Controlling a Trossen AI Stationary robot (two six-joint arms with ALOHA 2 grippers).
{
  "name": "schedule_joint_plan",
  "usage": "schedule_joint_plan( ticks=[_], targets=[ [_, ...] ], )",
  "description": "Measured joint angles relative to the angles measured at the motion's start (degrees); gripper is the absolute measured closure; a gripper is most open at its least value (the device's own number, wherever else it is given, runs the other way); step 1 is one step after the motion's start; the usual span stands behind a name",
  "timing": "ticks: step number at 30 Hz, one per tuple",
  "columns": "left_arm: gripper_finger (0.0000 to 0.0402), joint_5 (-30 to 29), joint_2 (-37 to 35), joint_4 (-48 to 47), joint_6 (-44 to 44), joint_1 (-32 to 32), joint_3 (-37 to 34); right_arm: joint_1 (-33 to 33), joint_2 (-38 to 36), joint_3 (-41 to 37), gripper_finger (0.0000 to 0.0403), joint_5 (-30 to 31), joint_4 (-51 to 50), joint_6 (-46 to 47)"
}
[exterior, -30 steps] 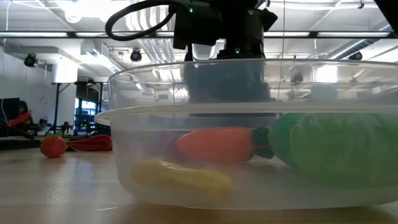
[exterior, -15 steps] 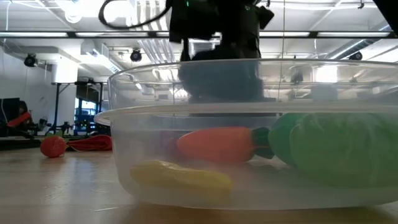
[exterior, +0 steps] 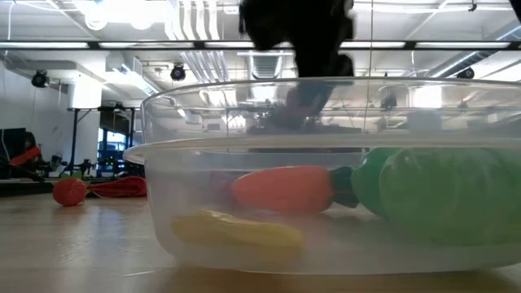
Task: Pick and placing Produce into tupperware
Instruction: Put the bottom right pink peach into the transparent bin
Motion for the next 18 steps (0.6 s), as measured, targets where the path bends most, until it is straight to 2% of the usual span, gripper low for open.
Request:
schedule_joint_plan(
  ticks=[7, 18],
  targets=[
    [0.0162, 0.0, 0.0, 0.0, -0.1, 0.0, -0.5, 7.9, 0.0, 2.5, 0.0307, 0.0, -4.1, 3.5],
    [0.0162, 0.0, 0.0, 0.1, 0.2, 0.0, -0.6, 8.6, 3.9, 0.0, 0.0277, -1.4, 6.6, 8.3]
  ],
)
